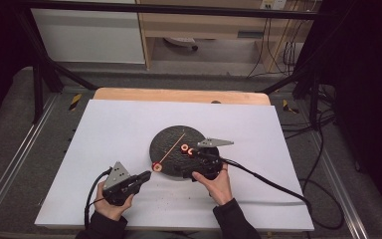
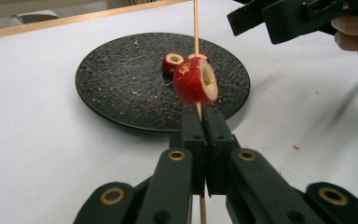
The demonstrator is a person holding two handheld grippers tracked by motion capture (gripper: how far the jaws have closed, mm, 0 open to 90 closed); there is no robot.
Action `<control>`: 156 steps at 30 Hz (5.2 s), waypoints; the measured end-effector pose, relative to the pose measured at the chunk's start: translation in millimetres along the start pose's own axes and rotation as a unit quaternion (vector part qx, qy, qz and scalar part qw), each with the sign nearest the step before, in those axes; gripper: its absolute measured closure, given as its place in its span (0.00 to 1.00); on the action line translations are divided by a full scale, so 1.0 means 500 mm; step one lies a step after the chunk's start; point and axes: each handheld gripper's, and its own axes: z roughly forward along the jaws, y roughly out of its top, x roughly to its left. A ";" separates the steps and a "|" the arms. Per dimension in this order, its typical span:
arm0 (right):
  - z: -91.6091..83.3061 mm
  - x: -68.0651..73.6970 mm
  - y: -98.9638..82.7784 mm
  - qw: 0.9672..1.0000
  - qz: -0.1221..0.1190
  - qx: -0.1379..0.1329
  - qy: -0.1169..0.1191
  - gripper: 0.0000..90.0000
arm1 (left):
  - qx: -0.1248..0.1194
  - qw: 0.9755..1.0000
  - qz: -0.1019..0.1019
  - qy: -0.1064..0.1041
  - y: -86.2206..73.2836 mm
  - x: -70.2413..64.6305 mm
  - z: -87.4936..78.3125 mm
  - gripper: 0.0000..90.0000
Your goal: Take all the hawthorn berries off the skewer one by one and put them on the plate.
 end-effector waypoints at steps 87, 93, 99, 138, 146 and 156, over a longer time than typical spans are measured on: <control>0.000 0.006 0.100 0.999 0.013 -0.022 0.037 0.70 | -0.012 1.000 0.011 -0.004 0.005 -0.011 -0.004 0.98; -0.013 -0.011 0.121 0.999 0.015 -0.032 0.022 0.70 | -0.013 1.000 0.009 -0.003 0.005 -0.010 -0.004 0.98; -0.021 -0.033 0.142 0.999 0.017 -0.042 0.000 0.70 | -0.010 1.000 0.007 -0.001 0.003 -0.007 -0.005 0.98; 0.052 -0.102 -0.036 0.998 0.011 0.047 -0.038 0.69 | -0.001 1.000 0.001 0.004 0.001 0.001 -0.002 0.98; 0.044 -0.096 -0.037 0.998 -0.001 0.046 -0.042 0.64 | 0.001 1.000 0.000 0.004 0.001 0.001 -0.001 0.98; -0.034 -0.100 -0.033 0.998 -0.026 0.015 -0.056 0.35 | 0.007 1.000 -0.002 0.005 0.004 0.003 0.001 0.98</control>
